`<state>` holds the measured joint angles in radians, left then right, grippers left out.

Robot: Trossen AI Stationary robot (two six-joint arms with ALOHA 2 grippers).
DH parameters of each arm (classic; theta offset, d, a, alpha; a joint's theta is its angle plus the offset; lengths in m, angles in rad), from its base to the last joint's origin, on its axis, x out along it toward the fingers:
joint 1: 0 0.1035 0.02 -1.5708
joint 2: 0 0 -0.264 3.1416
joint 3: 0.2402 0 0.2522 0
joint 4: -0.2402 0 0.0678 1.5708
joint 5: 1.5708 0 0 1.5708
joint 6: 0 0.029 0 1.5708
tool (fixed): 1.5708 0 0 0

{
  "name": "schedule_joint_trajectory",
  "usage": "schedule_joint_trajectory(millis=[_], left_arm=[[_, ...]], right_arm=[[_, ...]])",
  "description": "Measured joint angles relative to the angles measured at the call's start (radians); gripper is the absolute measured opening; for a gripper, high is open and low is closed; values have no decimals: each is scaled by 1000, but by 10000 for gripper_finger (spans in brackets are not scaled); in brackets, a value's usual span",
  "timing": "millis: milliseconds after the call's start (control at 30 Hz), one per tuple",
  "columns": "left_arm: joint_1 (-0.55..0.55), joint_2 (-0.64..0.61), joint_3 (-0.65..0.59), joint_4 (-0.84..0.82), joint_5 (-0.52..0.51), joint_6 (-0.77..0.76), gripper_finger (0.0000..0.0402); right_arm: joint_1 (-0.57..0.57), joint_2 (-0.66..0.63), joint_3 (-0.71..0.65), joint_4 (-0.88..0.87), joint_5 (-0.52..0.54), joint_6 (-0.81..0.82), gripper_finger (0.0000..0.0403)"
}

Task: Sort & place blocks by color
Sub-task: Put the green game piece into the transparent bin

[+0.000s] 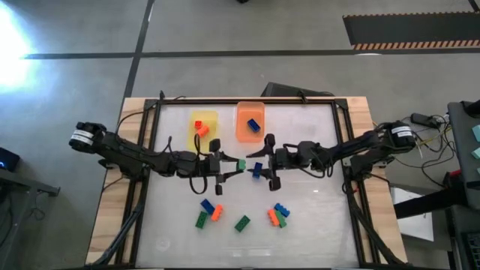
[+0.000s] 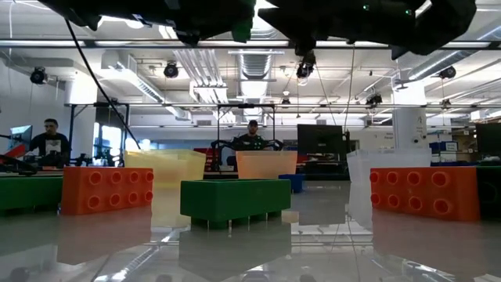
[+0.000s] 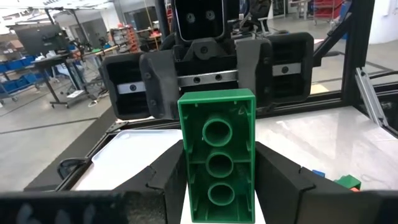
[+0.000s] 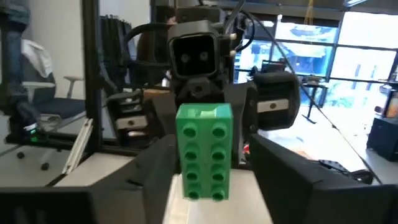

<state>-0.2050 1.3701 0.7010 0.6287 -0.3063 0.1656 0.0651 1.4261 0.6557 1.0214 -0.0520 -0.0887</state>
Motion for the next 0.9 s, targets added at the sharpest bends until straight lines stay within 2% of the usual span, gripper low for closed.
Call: schedule_joint_trajectory(millis=[200, 367, 700, 900], left_arm=[[1, 4, 0, 24, -2, -1, 138], [7, 34, 3, 118, -5, 0, 138], [14, 96, 28, 158, -6, -1, 138], [14, 95, 27, 162, -7, -1, 138]], right_arm=[[0, 5, 33, -21, 1, 0, 265], [-6, 5, 63, -61, 2, -5, 275], [-7, 5, 94, -124, 1, -17, 239], [-7, 5, 94, -129, 1, -20, 177]])
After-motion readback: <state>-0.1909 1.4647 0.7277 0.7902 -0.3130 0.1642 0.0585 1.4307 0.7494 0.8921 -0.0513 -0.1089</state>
